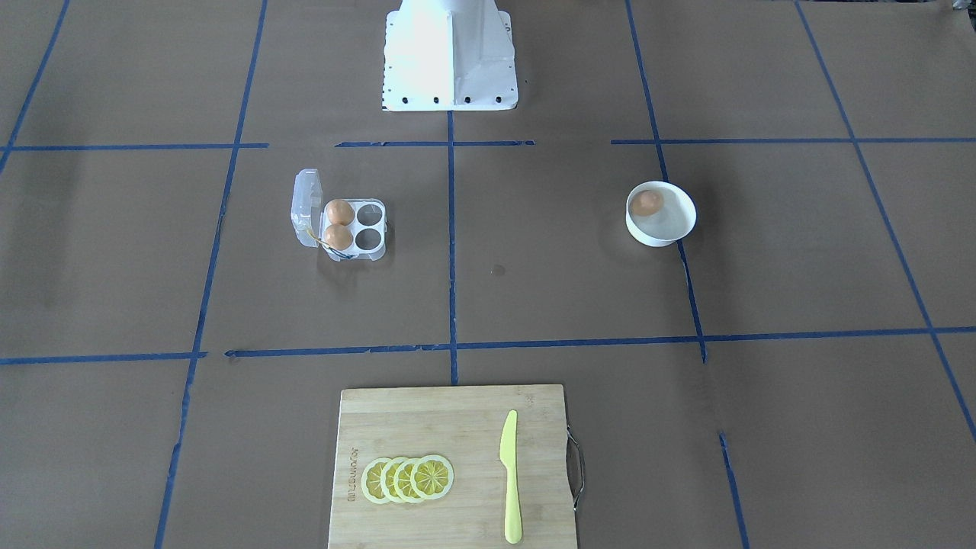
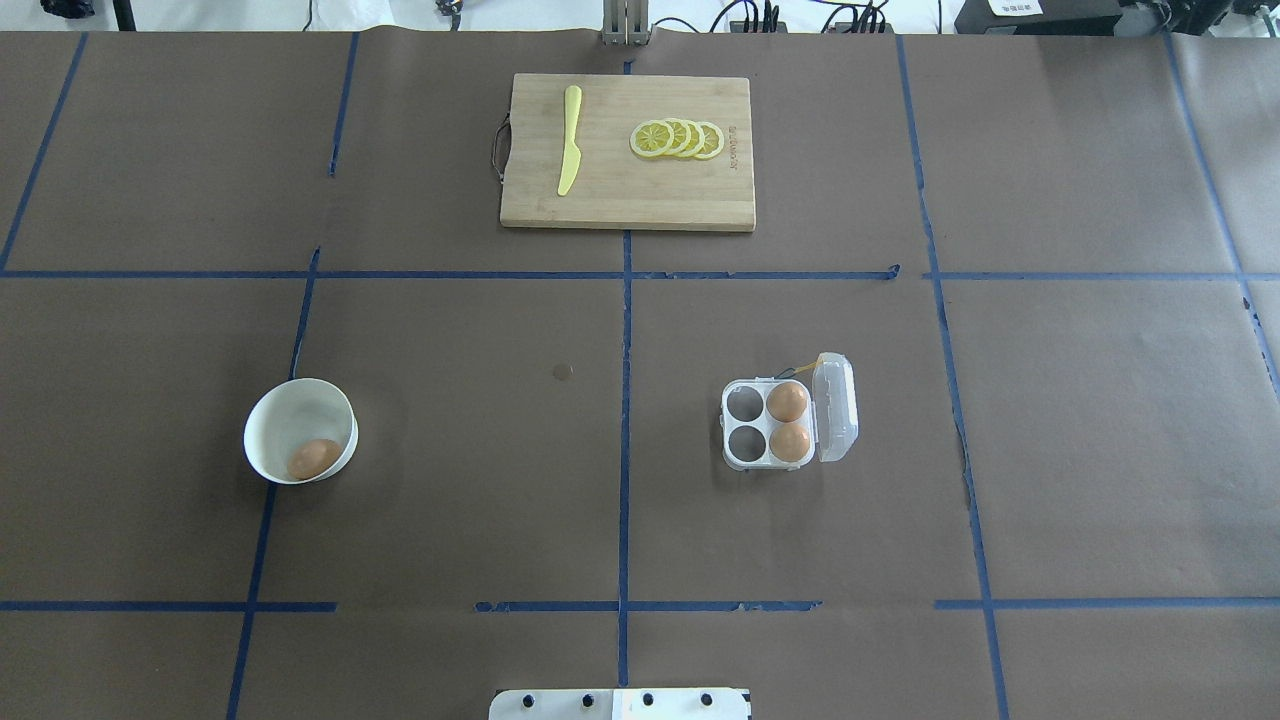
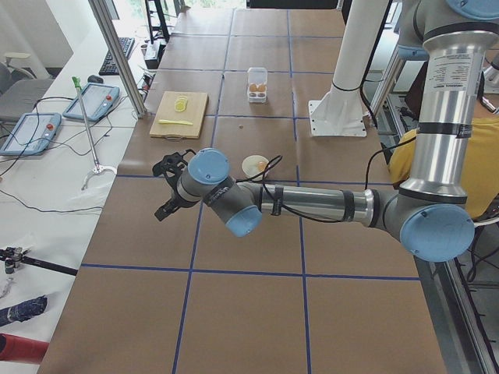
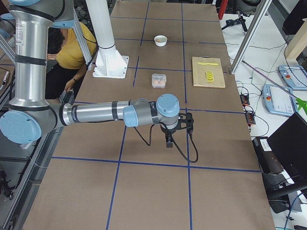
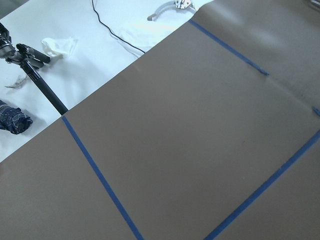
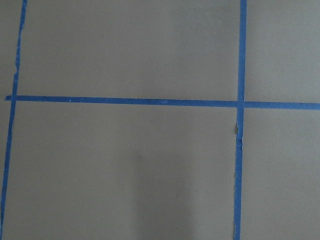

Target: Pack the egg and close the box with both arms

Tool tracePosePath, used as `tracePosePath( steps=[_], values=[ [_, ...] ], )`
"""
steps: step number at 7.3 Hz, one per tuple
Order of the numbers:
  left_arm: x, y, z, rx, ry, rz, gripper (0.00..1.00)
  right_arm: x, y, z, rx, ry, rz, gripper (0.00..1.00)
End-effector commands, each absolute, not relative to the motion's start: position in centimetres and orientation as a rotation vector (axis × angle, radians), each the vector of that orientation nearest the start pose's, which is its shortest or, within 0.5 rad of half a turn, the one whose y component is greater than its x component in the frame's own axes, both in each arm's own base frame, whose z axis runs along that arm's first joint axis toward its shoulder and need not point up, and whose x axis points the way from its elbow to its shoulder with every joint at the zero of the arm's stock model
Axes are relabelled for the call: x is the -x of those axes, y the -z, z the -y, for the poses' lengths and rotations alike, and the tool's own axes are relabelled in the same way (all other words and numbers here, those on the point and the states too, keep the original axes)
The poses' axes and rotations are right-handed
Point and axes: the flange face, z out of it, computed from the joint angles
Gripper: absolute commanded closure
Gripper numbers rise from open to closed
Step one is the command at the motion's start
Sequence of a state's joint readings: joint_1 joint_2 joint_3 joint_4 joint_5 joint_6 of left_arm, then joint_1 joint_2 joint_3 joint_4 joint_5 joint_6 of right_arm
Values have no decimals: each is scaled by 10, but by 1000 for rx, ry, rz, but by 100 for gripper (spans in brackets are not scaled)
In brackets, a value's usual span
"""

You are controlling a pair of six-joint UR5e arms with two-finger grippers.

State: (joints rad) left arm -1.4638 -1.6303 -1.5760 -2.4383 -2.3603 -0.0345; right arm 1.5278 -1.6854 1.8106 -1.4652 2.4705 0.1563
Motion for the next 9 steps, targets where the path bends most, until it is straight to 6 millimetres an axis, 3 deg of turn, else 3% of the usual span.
tracePosePath(
  steps=[1,3,5,6,7,9],
  values=[
    [-95,-480,520,-790,-449,-960,0,-36,-570,455,-177,20,912,0],
    [-152,-445,498,-774,-443,-1011,0,-36,-573,454,-174,19,908,0],
    [-228,-444,478,-796,-490,-947,0,-36,-574,452,-170,16,910,0],
    [-267,-439,458,-798,-542,-952,1,-36,-575,452,-168,15,910,0],
    [-285,-432,445,-795,-587,-972,11,-36,-576,452,-167,15,910,0],
    [-324,-433,418,-763,-662,-1000,18,-36,-576,452,-167,15,910,0]
  ],
)
